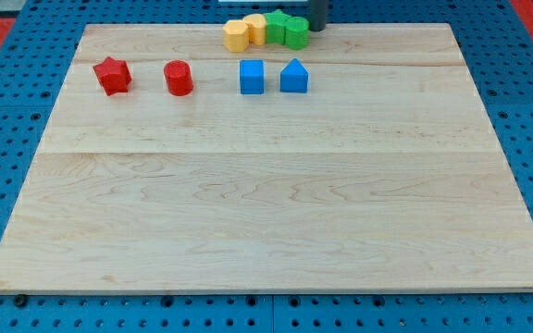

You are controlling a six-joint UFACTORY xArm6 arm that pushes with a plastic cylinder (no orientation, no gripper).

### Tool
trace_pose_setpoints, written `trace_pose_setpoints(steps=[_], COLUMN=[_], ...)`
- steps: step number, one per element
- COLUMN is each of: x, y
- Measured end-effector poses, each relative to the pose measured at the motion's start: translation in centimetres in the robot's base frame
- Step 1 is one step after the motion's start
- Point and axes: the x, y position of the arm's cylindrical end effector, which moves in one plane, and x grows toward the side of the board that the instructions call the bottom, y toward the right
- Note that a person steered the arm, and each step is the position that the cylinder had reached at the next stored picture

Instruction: Place the green star in between the yellow hexagon and yellow heart

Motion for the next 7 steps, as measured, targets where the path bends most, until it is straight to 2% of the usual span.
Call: trace_pose_setpoints(steps=[3,5,7], x=[1.0,0.7,0.7], y=[-3.9,-3.6,-9.0])
